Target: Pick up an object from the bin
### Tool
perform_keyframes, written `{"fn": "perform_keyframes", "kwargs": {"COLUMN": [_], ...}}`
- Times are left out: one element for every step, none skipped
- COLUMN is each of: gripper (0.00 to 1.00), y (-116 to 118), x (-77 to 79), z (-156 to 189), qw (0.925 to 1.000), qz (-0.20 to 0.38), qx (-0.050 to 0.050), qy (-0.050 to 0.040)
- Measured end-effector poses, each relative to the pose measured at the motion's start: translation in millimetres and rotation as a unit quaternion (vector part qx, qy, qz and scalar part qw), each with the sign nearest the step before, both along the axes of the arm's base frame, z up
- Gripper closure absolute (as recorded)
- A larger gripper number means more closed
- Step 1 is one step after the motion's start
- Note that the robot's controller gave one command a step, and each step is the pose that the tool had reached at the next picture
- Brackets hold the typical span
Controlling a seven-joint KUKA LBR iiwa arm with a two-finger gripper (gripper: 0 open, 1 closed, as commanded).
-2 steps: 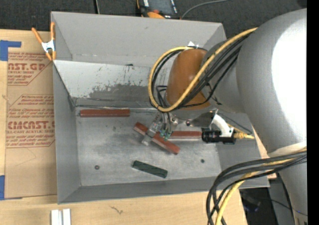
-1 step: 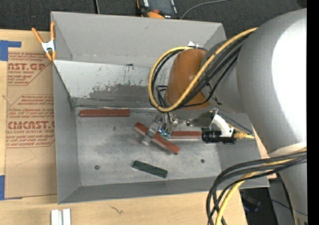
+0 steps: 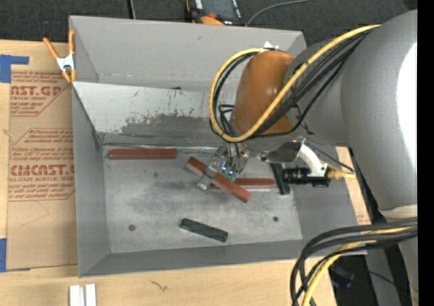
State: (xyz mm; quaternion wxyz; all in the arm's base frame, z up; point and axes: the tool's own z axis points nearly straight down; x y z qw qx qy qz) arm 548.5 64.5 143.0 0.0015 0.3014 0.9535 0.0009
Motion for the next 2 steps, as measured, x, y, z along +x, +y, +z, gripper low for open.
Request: {"fn": "perform_keyframes", "kwargs": {"gripper": [1.00,1.00], "y": [0,0], "x": [0.4,1.1], "z": [16,51], "qw": [1.0000,1.0000], "qz": [0.000,0.001], "qx": [0.000,0.000], "qy": [0.0007,-0.0002]}}
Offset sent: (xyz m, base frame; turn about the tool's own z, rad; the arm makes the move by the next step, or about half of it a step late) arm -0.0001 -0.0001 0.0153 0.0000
